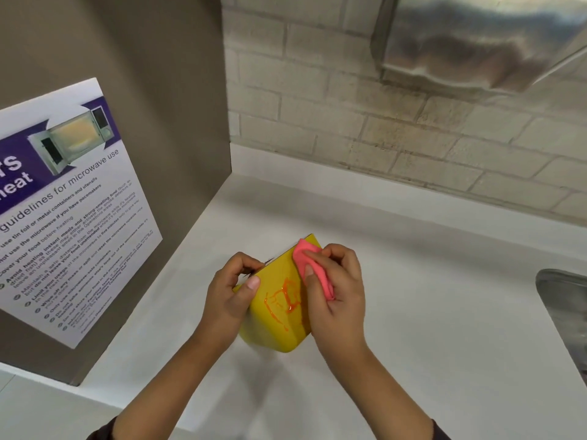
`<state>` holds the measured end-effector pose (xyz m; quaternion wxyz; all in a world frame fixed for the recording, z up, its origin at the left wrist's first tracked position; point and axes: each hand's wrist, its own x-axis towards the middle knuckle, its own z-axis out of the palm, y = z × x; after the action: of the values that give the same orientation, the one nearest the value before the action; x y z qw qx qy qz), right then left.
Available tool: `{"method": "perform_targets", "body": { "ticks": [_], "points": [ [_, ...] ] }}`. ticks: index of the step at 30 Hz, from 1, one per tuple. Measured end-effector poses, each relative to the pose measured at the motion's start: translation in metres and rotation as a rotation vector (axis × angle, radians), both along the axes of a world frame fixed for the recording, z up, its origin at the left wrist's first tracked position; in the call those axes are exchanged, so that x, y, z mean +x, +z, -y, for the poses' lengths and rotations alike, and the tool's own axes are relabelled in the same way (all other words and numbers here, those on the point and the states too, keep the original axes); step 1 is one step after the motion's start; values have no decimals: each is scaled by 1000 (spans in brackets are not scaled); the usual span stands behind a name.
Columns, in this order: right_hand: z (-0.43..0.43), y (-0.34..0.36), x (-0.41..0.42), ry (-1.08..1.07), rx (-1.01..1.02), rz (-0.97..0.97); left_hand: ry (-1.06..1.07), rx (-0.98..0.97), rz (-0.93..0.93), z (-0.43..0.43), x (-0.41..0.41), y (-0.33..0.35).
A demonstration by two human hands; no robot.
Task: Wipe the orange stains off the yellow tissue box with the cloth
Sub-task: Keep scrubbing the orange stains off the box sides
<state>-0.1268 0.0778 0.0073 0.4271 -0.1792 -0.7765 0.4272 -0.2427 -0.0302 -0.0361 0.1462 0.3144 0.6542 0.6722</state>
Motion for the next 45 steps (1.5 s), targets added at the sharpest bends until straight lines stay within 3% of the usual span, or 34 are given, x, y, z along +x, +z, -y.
{"method": "perform_targets", "body": {
  "ticks": [8,16,23,25,31,38,45],
  "points": [
    [-8,-8,20,250,234,21,-16,34,31,2,3,3],
    [13,5,1,-36,-135,-18,36,-12,-13,-1,12,6],
    [8,-4,17,206,87,4,23,7,-1,1,9,5],
    [-2,-4,22,236,64,-4,38,-3,9,1,8,4],
    [16,5,1,-1,-163,-6,52,-26,-35,0,9,4],
    [8,2,20,266,36,37,19,3,-29,1,8,4],
    [8,8,7,133,-142,27,52,-28,-56,0,8,4]
  ]
}}
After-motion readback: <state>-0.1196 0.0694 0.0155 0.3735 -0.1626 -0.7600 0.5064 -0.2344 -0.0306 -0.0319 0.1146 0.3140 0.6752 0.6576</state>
